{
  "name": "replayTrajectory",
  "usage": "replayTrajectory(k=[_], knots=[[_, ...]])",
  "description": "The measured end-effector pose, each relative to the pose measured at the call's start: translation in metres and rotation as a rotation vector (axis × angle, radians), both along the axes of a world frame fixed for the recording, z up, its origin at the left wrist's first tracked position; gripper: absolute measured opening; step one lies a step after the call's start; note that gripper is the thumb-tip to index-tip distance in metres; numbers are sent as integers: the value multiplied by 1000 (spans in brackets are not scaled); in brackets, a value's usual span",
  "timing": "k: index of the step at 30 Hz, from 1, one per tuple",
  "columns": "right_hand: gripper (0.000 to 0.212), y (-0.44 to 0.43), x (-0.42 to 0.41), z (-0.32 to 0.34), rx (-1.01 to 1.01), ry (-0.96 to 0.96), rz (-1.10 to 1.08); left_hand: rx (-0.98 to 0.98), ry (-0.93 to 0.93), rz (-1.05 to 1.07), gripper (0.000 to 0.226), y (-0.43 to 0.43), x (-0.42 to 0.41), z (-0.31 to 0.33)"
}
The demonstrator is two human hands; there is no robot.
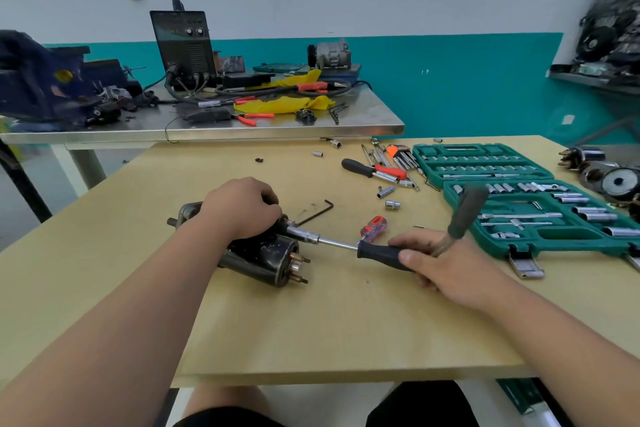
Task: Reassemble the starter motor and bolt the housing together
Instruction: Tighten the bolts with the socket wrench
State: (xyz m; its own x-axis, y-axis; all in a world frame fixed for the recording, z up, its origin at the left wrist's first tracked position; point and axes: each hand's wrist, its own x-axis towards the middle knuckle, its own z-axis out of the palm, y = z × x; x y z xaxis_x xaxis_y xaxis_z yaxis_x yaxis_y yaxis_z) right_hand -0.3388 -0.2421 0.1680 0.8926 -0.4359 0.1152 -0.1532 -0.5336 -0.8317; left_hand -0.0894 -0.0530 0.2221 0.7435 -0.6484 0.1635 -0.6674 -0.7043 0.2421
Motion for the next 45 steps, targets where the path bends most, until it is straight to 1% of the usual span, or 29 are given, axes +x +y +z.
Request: replayTrajectory(k=[4, 6, 8, 11, 13, 15, 17, 19, 21, 22, 23, 24, 26, 27, 28, 29, 30, 31, 32, 33, 34, 35, 36, 37, 38, 41, 42, 43, 45], knots=[[29, -4, 8, -1, -480, 15, 176, 75, -9, -2, 26, 6, -3, 4], [18, -3, 12, -1, -504, 20, 152, 169, 40, -62, 35, 8, -10, 11], [10, 2, 18, 1, -236, 14, 24, 205, 72, -202, 46, -3, -27, 18], [43, 5, 31, 8, 230, 148, -247, 351, -92, -432, 45, -45, -78, 2], [52, 4, 35, 15, 491, 194, -349, 398, -150, -450, 46, -70, -107, -20], [50, 0, 30, 10, 488, 189, -300, 347, -181, -389, 51, -82, -115, -36], [37, -2, 20, 8, 196, 127, -153, 333, -174, -370, 47, -86, -111, -38], [20, -8, 8, 5, -351, 60, -6, 333, -148, -393, 29, -89, -103, -33], [42, -12, 5, -3, -822, 142, 96, 301, -118, -378, 17, -90, -100, -28], [47, -9, 8, -4, -872, 186, 84, 275, -120, -369, 16, -88, -103, -27], [43, -4, 11, -2, -788, 193, 36, 234, -182, -370, 19, -86, -108, -32], [38, 2, 14, 0, -537, 148, -44, 189, -274, -381, 29, -83, -115, -42], [47, 7, 23, 5, 46, 94, -182, 140, -371, -365, 44, -77, -128, -56], [50, 8, 25, 8, 157, 114, -187, 153, -340, -350, 46, -79, -128, -56], [46, 8, 24, 8, 121, 114, -149, 198, -271, -364, 45, -81, -126, -47], [38, 6, 21, 6, -92, 112, -75, 273, -190, -414, 42, -87, -120, -37], [28, 2, 18, 2, -414, 125, -61, 378, -99, -476, 38, -94, -111, -27], [28, 1, 16, 1, -689, 141, -51, 416, -40, -507, 33, -97, -106, -19], [37, 0, 17, 1, -806, 133, -56, 371, -4, -499, 29, -96, -105, -17], [42, 1, 19, 0, -770, 134, -68, 300, -37, -463, 28, -90, -109, -23], [42, 4, 24, -1, -564, 161, -114, 207, -152, -404, 30, -82, -115, -35], [40, 5, 28, -2, -264, 156, -124, 131, -281, -358, 41, -71, -124, -50], [41, 5, 32, 0, 71, 137, -154, 129, -350, -326, 52, -65, -130, -58], [44, 11, 35, 6, 223, 148, -150, 127, -339, -310, 54, -69, -127, -61], [46, 11, 34, 6, 165, 142, -116, 192, -275, -337, 49, -72, -122, -52], [46, 6, 28, 2, -675, 159, -23, 410, -5, -535, 29, -93, -98, -20], [49, 3, 27, -1, -732, 123, -25, 379, 5, -543, 29, -92, -100, -19], [45, 4, 30, -1, -608, 121, -61, 306, -40, -502, 32, -86, -102, -26], [41, 12, 35, 4, -74, 127, -89, 87, -391, -388, 43, -64, -116, -54]])
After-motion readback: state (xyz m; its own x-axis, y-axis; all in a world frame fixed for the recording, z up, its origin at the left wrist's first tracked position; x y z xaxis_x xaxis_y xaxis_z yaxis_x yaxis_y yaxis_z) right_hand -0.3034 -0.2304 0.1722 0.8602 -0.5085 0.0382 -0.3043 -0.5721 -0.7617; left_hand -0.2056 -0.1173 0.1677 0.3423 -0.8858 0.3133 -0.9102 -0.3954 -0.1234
